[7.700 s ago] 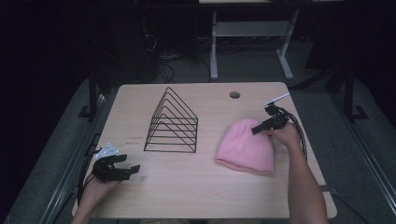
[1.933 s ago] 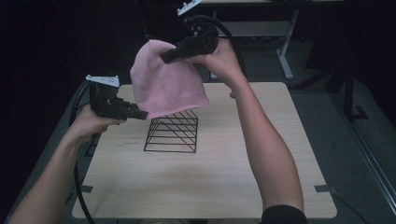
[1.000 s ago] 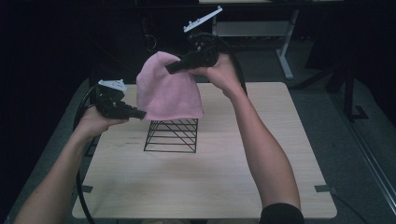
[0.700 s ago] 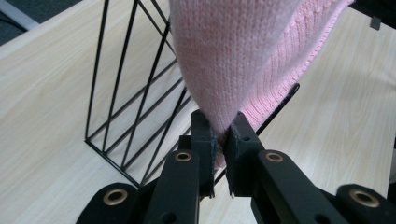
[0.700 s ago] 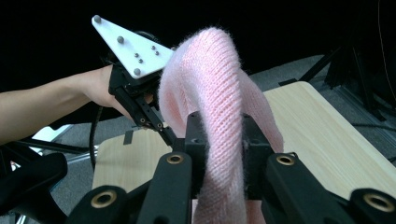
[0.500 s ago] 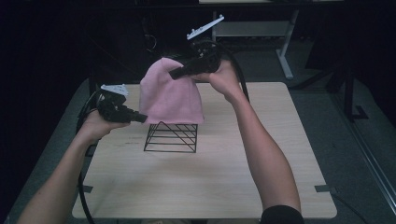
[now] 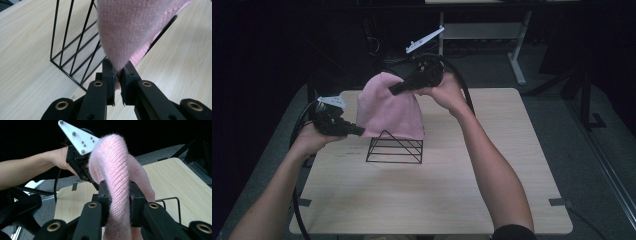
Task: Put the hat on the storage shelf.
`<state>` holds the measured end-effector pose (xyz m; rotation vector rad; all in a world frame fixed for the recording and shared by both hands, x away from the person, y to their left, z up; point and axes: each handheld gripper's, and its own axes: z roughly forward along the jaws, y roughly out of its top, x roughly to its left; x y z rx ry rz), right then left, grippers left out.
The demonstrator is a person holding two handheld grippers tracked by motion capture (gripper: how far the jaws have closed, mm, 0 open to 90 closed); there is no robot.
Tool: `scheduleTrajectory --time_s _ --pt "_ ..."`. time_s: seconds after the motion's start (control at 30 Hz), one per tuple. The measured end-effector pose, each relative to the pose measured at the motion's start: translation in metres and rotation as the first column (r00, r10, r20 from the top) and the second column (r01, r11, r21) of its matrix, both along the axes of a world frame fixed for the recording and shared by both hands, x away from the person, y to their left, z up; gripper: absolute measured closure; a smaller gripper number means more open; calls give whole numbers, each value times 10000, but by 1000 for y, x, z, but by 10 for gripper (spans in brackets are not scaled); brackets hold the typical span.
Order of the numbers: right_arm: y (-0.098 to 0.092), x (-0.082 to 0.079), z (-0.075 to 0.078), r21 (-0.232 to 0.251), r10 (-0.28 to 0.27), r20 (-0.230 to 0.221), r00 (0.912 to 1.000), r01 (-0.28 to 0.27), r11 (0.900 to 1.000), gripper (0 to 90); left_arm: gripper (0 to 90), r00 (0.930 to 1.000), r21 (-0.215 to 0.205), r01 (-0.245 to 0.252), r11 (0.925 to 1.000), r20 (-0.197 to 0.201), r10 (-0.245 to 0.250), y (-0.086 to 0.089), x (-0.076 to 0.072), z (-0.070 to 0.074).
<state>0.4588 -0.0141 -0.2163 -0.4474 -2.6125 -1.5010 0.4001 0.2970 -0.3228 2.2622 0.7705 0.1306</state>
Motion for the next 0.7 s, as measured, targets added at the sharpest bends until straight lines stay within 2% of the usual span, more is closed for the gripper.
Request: scheduleTrajectory --time_s 0.17,0.2,0.4,0.6,0.67,0.7 --pt "-1 -3 -10 -91 -57 -40 10000 57 9999 754 833 9999 171 23 9999 -98 -22 1 1 -7" --pt "0 -4 -14 -128 -95 -208 9997 93 9999 752 834 9999 170 1 9999 -132 1 0 0 -9" --pt "2 -5 -21 -228 -96 -218 9997 91 9997 737 834 10000 562 51 9984 -20 -50 -2 0 -15" --pt "3 -5 -28 -384 -73 -370 9993 59 9992 723 834 10000 650 -15 9979 -65 19 -3 -2 -23" --pt "4 -5 -30 -410 -82 -271 9996 71 9991 713 834 9999 643 -20 9979 -109 27 -3 -2 -26" --pt "4 -5 -30 -433 -102 -321 9994 88 9990 708 834 9999 789 23 9969 -140 -12 -3 -2 -26"
